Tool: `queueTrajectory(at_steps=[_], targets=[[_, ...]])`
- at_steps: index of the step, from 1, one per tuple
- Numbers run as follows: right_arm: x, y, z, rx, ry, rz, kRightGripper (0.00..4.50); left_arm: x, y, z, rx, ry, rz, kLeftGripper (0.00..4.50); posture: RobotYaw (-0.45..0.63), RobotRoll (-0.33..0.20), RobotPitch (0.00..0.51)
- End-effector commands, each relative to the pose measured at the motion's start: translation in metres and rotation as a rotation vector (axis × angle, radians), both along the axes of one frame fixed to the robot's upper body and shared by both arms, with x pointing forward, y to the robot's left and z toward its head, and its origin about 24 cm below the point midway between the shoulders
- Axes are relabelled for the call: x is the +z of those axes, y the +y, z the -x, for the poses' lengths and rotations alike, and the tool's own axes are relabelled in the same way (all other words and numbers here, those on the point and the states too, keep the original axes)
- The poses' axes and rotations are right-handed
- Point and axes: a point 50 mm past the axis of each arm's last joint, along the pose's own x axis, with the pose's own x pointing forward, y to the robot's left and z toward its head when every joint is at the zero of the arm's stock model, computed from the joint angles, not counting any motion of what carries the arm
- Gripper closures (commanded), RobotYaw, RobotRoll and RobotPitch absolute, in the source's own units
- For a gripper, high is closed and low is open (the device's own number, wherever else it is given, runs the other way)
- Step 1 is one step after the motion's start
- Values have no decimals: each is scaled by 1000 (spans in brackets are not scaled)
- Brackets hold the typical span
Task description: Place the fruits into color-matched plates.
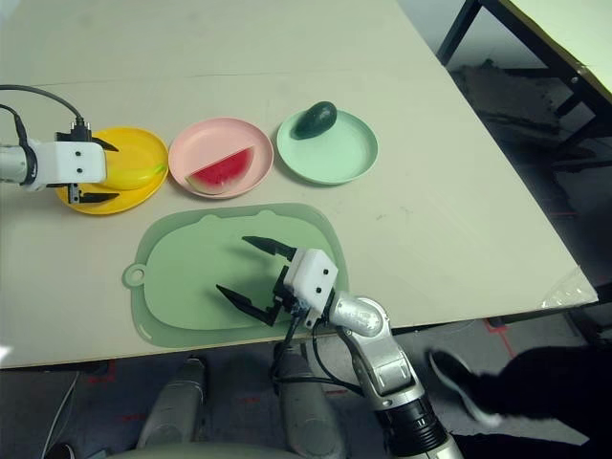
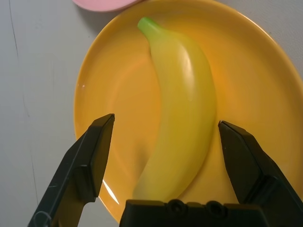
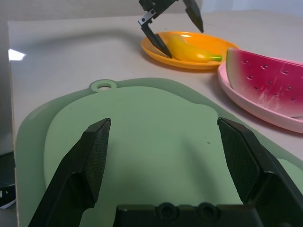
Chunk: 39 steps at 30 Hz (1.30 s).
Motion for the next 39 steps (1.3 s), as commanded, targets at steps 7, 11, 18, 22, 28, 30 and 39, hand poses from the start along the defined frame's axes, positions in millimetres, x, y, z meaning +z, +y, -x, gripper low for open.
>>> queueTrajectory(at_steps=[7, 11, 18, 22, 28, 30, 39], targets=[[13, -62, -30, -283, 10, -34, 0, 7, 17, 20, 17, 102, 284, 21, -95, 0, 272], [21, -100, -41, -420, 10, -44, 0, 30, 15, 42, -3, 138, 643, 21, -56, 0, 265], [29, -141, -58, -580, 18, -108, 0, 40, 32, 97, 102, 136, 1211, 21, -8, 0, 252], [26, -165, -59, -689, 22, -139, 0, 15, 55, 128, 298, 5, 1397, 21, 27, 0, 253], [12, -197, -45, -826, 20, -151, 0, -33, 69, 171, 593, -200, 1522, 21, 67, 0, 261], [8, -205, -39, -867, 23, -146, 0, -47, 72, 181, 680, -232, 1503, 21, 76, 0, 262], [-10, -244, -10, -1027, 45, -230, 0, -92, 82, 191, 946, -401, 1492, 21, 58, 0, 261]])
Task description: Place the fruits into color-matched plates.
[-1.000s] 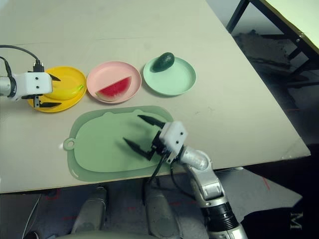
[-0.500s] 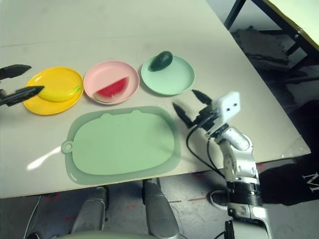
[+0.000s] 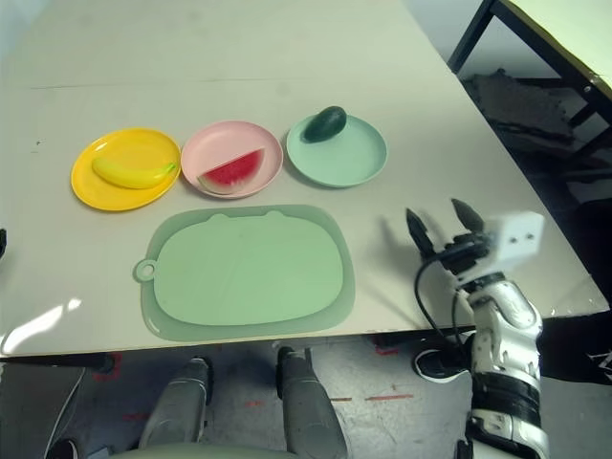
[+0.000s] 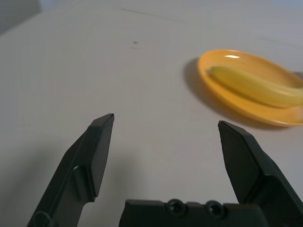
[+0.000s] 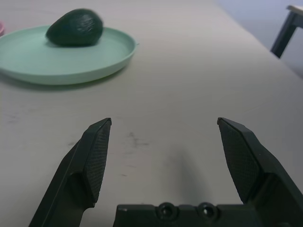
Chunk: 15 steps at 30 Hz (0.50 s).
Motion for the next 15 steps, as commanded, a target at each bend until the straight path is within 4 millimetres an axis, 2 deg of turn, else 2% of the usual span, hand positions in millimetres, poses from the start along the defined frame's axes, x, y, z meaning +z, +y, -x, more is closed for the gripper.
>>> queueTrajectory(at_steps=[1, 7, 15], targets=[[-11, -10, 6, -43, 3, -30, 0, -12, 0, -5, 34, 31, -16, 21, 56, 0, 261], [-9, -14, 1, -61, -61, -62, 0, -15, -6, -15, -1, 43, -35, 21, 38, 0, 254], [-16, 0, -5, 8, -66, -73, 0, -20, -7, -18, -10, 53, -1, 21, 25, 0, 258]])
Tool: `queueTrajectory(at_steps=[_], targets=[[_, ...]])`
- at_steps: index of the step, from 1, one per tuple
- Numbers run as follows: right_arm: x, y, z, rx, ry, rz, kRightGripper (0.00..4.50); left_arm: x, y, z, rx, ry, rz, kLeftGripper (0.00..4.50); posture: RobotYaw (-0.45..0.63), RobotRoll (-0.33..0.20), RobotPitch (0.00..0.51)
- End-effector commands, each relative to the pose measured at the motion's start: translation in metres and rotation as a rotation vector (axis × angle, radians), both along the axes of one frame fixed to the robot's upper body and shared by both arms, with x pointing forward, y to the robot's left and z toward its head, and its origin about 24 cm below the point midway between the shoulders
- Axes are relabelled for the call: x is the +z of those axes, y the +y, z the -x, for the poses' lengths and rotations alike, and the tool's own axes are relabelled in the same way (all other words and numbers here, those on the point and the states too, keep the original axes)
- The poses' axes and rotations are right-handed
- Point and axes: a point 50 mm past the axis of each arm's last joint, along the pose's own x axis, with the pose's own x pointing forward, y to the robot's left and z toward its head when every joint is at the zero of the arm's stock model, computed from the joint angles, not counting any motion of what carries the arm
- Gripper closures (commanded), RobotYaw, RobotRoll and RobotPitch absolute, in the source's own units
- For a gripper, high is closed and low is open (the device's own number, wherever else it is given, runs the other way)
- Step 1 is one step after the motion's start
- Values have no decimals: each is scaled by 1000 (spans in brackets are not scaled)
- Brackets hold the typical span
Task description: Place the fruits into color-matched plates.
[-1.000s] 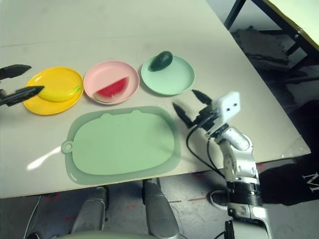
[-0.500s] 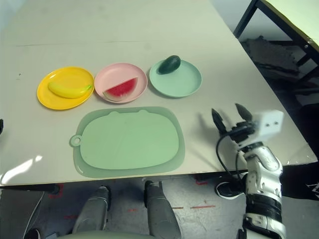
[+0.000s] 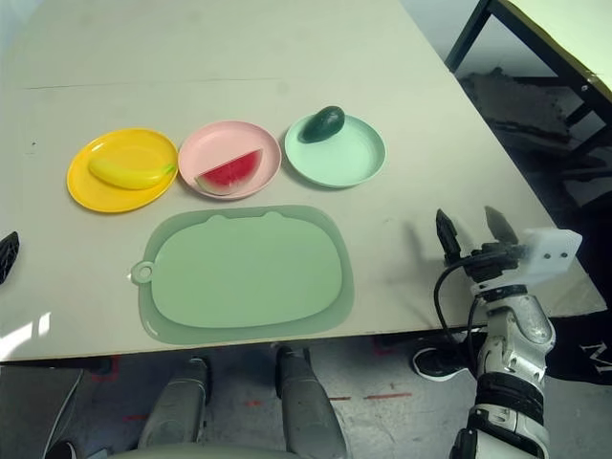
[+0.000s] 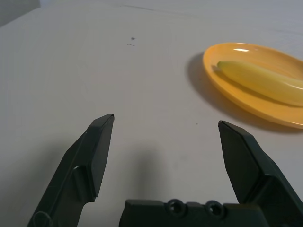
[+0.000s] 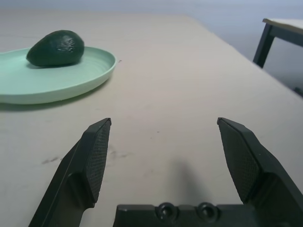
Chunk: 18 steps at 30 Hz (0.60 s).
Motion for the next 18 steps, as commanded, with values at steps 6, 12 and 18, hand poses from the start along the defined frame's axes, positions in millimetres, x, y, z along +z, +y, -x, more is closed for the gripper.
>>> queueTrajectory(at_steps=[6, 12, 18], targets=[[-5, 10, 0, 22, -8, 0, 0, -5, 5, 3, -17, 61, -38, 21, 33, 0, 255], [-3, 12, -2, 29, -8, 8, 0, -4, -1, -2, -49, 89, -83, 21, 31, 0, 262], [-4, 11, -3, 31, -3, 6, 0, -9, -11, -6, -106, 135, -148, 21, 27, 0, 260]])
